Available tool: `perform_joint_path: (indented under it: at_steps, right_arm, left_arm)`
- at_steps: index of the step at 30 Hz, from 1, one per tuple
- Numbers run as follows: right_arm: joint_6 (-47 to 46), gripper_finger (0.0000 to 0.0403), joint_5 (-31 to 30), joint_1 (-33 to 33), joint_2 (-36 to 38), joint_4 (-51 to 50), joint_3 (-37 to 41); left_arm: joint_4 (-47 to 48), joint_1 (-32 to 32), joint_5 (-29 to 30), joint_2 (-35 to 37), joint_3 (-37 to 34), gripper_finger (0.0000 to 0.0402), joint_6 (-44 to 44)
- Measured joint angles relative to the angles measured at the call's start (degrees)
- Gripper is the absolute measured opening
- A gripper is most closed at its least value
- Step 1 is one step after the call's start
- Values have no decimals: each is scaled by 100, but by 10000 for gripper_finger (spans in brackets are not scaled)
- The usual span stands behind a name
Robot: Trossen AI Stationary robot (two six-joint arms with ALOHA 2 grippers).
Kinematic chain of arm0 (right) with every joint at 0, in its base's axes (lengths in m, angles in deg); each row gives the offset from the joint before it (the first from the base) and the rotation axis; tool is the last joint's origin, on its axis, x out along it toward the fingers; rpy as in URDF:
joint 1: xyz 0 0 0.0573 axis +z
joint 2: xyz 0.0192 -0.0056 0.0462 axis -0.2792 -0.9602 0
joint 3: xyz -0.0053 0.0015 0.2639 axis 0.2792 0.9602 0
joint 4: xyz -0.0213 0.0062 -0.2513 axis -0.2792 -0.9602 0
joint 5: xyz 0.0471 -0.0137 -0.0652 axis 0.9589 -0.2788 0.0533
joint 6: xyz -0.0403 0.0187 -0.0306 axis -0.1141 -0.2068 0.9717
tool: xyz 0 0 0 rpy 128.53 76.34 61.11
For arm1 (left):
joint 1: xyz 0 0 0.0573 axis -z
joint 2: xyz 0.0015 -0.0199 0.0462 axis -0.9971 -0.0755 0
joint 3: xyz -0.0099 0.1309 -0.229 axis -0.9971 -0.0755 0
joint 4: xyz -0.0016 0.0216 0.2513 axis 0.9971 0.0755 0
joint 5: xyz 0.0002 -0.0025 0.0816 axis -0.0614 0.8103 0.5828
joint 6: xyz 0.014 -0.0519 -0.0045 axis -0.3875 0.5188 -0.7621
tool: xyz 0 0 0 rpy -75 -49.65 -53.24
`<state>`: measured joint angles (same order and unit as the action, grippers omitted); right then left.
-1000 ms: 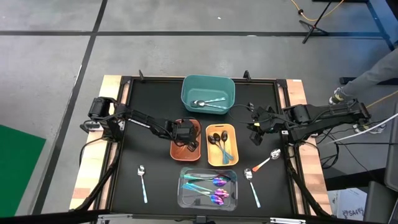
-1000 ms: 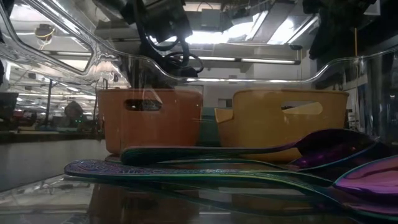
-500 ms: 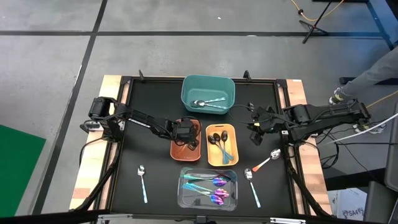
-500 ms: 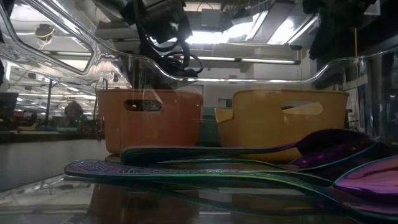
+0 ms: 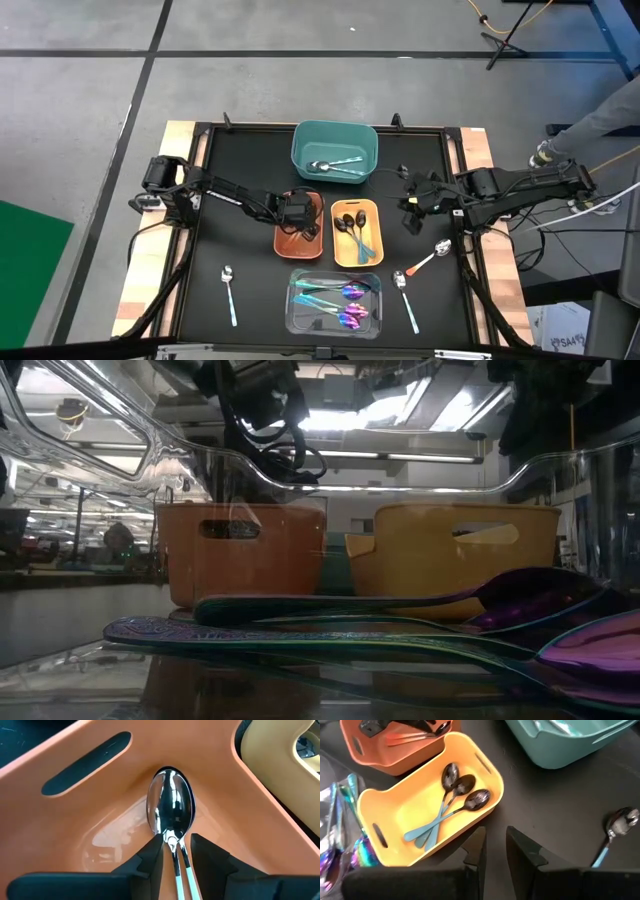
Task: Sort silverware by color (type)
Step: Put the orange spoon into the orange bin
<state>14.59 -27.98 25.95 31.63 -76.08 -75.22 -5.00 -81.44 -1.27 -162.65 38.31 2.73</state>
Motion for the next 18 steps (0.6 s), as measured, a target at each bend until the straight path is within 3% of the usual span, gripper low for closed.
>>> perform_joint_path:
  at_steps: [12, 18]
  right_arm:
    - [0, 65, 1799, 1, -228, 13, 0]
    - [0, 65, 2319, 9, -565, 15, 0]
  left_arm:
    - [-7, 24, 0, 613, -7, 93, -4]
    - [-102, 129, 2, 982, -7, 93, -14]
